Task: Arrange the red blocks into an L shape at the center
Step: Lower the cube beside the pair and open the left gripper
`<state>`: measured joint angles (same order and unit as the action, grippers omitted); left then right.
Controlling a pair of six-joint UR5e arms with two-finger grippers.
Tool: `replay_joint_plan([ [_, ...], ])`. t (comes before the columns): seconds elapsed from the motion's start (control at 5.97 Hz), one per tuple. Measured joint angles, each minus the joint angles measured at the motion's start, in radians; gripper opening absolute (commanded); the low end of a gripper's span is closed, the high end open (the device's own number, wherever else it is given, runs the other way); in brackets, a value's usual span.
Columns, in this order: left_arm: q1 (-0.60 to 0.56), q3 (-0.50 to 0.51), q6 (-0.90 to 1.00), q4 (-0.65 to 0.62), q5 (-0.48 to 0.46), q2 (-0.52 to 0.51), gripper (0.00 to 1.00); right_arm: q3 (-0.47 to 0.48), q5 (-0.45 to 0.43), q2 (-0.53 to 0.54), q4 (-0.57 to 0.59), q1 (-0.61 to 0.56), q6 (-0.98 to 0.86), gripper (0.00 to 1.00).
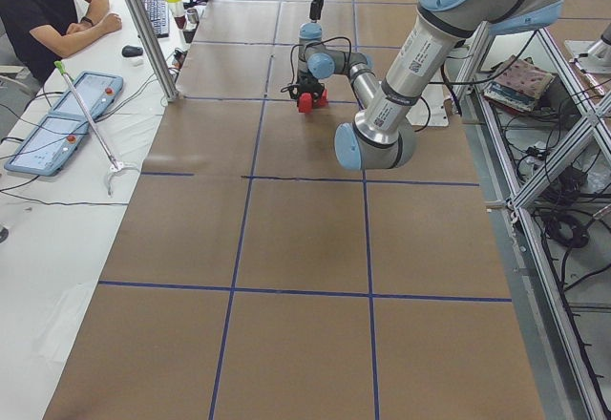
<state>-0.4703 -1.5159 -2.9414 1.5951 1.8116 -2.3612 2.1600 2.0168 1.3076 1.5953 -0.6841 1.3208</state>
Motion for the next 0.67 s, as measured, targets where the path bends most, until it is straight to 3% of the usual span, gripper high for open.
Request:
replay_joint_plan([
  [0.5, 0.009, 0.016, 0.008, 0.003, -0.001, -0.002, 0.11, -0.002, -0.001, 0.001, 0.0, 0.0, 0.0, 1.0],
  [0.67, 0.009, 0.016, 0.01, 0.004, -0.001, -0.002, 0.51, -0.002, -0.001, 0.001, 0.0, 0.0, 0.0, 1.0],
])
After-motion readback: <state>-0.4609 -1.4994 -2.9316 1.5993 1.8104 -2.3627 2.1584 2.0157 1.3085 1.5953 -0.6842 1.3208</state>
